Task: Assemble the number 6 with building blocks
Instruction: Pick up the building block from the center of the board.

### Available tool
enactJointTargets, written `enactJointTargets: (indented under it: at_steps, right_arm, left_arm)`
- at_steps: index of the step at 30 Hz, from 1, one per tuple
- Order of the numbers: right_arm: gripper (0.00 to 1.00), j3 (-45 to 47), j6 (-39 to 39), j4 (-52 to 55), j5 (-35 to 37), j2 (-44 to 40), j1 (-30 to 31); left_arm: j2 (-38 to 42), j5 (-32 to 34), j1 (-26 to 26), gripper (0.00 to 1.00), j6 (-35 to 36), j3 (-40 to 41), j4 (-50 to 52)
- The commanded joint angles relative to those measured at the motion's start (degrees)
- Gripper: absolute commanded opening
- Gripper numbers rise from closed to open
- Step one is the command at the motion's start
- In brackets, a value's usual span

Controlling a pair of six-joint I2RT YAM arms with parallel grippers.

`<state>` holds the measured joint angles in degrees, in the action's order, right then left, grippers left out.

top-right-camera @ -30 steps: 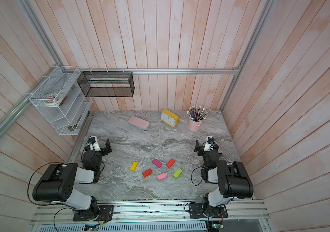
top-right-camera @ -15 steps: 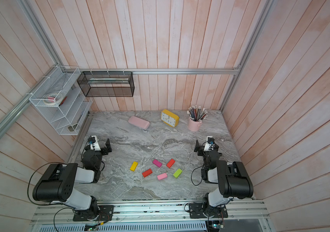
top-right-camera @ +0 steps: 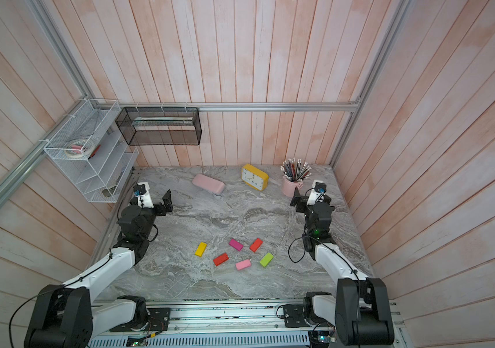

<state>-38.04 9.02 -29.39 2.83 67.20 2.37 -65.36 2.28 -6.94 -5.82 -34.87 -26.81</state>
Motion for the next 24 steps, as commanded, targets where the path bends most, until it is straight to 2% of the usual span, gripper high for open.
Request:
enactJointTargets:
  at_steps: [1, 3, 4, 6, 7, 8, 9, 10, 11, 12, 13, 14, 16, 17, 20, 23, 24]
  right_arm:
    - [0.98, -12.4, 5.5, 32.7, -11.2, 0.3, 0.8]
    - [0.98, -17.8, 11.0, 38.5, -17.7, 1.0, 1.0]
    - [0.98, -19.8, 17.0, 40.7, -20.0, 1.2, 0.7]
    - [0.98, -23.0, 25.3, 42.4, -31.4, 0.9, -1.8]
    - [0.98, -22.6, 27.8, 39.4, -40.4, 0.2, -4.0]
    - [0.98, -20.7, 29.3, 34.3, -49.8, -0.8, -6.9]
    - [0.98, -17.4, 33.9, 29.7, -52.9, -2.5, -9.1]
    - [0.98, -9.5, 43.1, 18.5, -52.0, -4.8, -10.2]
    - [0.98, -3.0, 49.7, 4.7, -54.6, -6.0, -10.8]
    - [0.98, -1.6, 50.4, 1.9, -55.4, -5.6, -10.8]
    - [0.98, -4.6, 43.8, 13.0, -53.9, -4.2, -9.9]
    - [0.98, -10.1, 33.4, 27.1, -49.9, -3.0, -7.6]
    - [0.98, -18.5, 19.6, 45.3, -34.3, -1.3, 0.4]
    - [0.98, -21.4, 15.9, 50.9, -27.6, 0.2, 4.9]
    - [0.98, -27.0, 10.1, 62.3, -9.9, 5.8, 14.0]
    - [0.98, -27.9, 5.3, 66.7, 7.7, 9.5, 22.5]
    - [0.98, -27.7, 4.2, 67.3, 11.4, 10.3, 24.9]
  left_arm:
    - [3.1, -7.4, -0.6, 1.00, -8.1, -7.4, 24.6]
    - [4.1, -11.4, -0.7, 1.00, -11.7, -11.8, 32.4]
    - [4.4, -13.0, -0.5, 1.00, -14.7, -13.8, 36.0]
    - [4.2, -16.5, -0.2, 1.00, -21.4, -16.9, 42.5]
    - [4.0, -17.7, 0.4, 1.00, -26.8, -18.0, 46.8]
    - [4.1, -21.9, 1.7, 1.00, -30.2, -17.8, 47.9]
    - [4.4, -26.4, 3.0, 1.00, -31.1, -16.3, 46.1]
    - [4.8, -32.1, 4.8, 1.00, -33.6, -13.2, 41.9]
    - [5.3, -37.8, 6.4, 1.00, -38.6, -9.2, 35.9]
    - [5.3, -41.6, 7.8, 1.00, -43.8, -5.7, 29.7]
    - [4.8, -45.0, 8.7, 0.99, -49.1, -2.1, 23.7]
    - [4.1, -46.7, 8.7, 0.98, -50.7, -0.9, 21.2]
    - [3.5, -44.4, 7.6, 0.96, -47.6, -2.5, 26.6]
    - [3.5, -41.1, 6.6, 0.96, -44.1, -4.2, 31.3]
    - [2.6, -33.0, 4.4, 0.94, -35.9, -10.5, 44.3]
    - [0.5, -30.1, 3.8, 0.94, -31.5, -16.0, 53.7]
    - [0.1, -28.3, 3.2, 0.94, -30.7, -17.4, 56.0]
